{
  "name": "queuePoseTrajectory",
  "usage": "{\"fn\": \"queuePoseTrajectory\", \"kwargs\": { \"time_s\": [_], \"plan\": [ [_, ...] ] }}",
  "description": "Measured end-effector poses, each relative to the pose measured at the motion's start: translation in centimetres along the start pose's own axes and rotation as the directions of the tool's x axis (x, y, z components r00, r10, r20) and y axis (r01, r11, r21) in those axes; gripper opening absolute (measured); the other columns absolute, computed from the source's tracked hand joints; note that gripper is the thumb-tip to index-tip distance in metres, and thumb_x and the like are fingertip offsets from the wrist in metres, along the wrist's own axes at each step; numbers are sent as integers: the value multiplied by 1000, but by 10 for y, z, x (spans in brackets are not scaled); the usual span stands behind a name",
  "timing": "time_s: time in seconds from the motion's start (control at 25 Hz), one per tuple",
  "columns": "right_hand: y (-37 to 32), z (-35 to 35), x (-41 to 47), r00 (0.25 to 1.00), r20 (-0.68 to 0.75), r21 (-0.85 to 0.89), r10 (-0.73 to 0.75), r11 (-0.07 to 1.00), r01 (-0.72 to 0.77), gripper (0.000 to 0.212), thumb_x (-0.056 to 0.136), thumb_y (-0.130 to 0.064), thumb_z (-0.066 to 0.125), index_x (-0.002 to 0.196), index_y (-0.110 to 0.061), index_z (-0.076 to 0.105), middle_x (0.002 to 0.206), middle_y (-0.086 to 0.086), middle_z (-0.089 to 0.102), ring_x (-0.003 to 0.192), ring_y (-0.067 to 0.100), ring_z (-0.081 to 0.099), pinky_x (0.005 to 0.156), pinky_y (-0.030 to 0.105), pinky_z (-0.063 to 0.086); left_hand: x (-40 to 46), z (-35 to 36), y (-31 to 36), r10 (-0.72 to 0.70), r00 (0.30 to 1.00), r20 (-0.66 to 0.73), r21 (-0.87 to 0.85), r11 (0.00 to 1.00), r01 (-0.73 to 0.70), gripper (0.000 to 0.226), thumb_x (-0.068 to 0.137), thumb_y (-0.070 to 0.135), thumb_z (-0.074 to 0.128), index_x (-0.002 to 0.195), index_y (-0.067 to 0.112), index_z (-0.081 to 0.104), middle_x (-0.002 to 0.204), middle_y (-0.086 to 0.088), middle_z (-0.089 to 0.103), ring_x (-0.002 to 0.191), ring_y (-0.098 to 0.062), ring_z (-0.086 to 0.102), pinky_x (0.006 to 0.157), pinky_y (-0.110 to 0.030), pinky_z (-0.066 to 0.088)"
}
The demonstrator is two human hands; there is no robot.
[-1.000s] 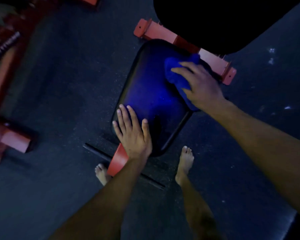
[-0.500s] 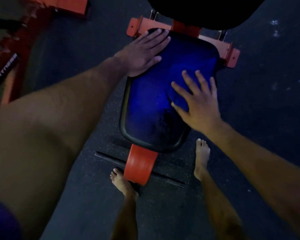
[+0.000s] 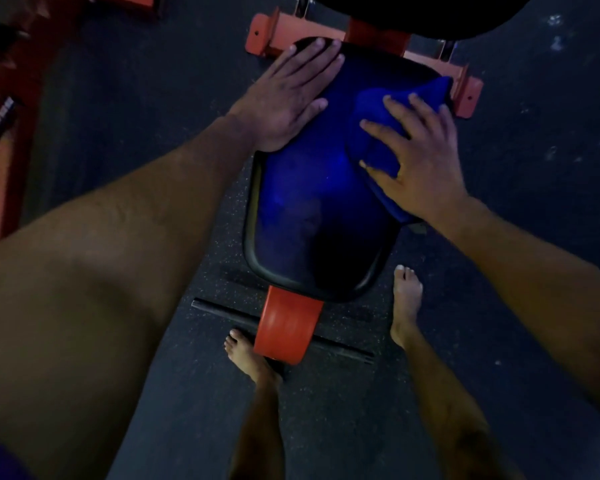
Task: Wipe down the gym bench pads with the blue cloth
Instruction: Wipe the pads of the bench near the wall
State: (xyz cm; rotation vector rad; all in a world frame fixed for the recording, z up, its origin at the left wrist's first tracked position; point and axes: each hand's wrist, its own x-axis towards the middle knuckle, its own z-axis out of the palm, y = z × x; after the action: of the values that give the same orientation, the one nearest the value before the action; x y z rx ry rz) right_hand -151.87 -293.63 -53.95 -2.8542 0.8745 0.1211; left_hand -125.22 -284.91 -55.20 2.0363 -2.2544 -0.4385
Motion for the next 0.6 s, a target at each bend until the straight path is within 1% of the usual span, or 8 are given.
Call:
{"fn": "queuePoseTrajectory", "kwargs": {
  "time_s": [0.08, 0.16, 0.28, 0.36, 0.4, 0.44, 0.52, 0.6],
  "plan": [
    [-11, 3, -11, 999, -25, 34, -45, 998, 46, 63, 85, -50, 59, 144, -34, 45, 159, 2, 32, 147, 33, 25, 119, 59, 14, 1, -1, 1, 7, 1000, -5, 1, 1000, -7, 60, 112, 43, 17, 165, 14, 11, 173, -5, 7, 159, -23, 3, 129, -42, 2],
    [-44, 9, -64, 970, -11, 48, -241, 969, 241, 75, 72, -44, 73, 142, -30, 50, 158, 3, 35, 146, 34, 28, 118, 60, 15, 1, -5, 0, 0, 1000, 2, -12, 1000, 0, 60, 112, 43, 17, 165, 14, 11, 173, -6, 7, 159, -24, 2, 129, -42, 1],
    [-89, 22, -143, 825, 138, 51, -549, 835, 547, 96, 59, -42, 84, 146, -29, 45, 162, 2, 26, 149, 33, 18, 119, 59, 9, -1, -6, 0, -2, 1000, 1, -14, 1000, 2, 61, 112, 43, 17, 165, 13, 11, 173, -6, 6, 159, -24, 1, 129, -42, 0],
    [-78, 21, -135, 731, 171, 64, -660, 748, 660, 97, 61, -38, 82, 148, -29, 40, 163, 2, 24, 149, 31, 18, 121, 55, 5, 0, -4, 0, 0, 1000, -5, -18, 1000, 0, 60, 112, 42, 18, 165, 13, 11, 173, -6, 6, 159, -24, 2, 129, -43, 1],
    [-66, 20, -117, 734, 154, 44, -662, 746, 664, 93, 64, -37, 79, 148, -29, 40, 162, 3, 26, 148, 31, 21, 121, 54, 6, 0, -1, 0, 6, 1000, -9, -16, 1000, -6, 60, 112, 43, 18, 165, 14, 11, 173, -6, 7, 159, -24, 2, 129, -42, 1],
    [-52, 20, -94, 790, 99, 25, -605, 795, 606, 87, 67, -37, 75, 147, -29, 41, 160, 4, 31, 146, 31, 27, 121, 54, 10, 1, 1, -1, 9, 1000, -14, -13, 1000, -9, 60, 112, 43, 18, 165, 14, 11, 173, -5, 7, 159, -23, 2, 129, -42, 1],
    [-24, 16, -40, 945, -50, 39, -323, 945, 325, 76, 74, -35, 73, 144, -30, 44, 156, 4, 39, 143, 30, 34, 119, 54, 18, 0, 1, -4, 2, 1000, -21, -14, 1000, -2, 60, 112, 44, 17, 165, 14, 12, 173, -5, 8, 159, -23, 3, 129, -42, 2],
    [-16, 11, -10, 993, -112, 72, -47, 996, 55, 66, 81, -40, 67, 143, -33, 44, 156, 0, 38, 145, 27, 32, 120, 53, 17, -2, 0, -4, 7, 999, -32, -20, 1000, -7, 60, 112, 43, 17, 164, 14, 13, 172, -6, 10, 159, -24, 4, 129, -42, 3]
  ]
}}
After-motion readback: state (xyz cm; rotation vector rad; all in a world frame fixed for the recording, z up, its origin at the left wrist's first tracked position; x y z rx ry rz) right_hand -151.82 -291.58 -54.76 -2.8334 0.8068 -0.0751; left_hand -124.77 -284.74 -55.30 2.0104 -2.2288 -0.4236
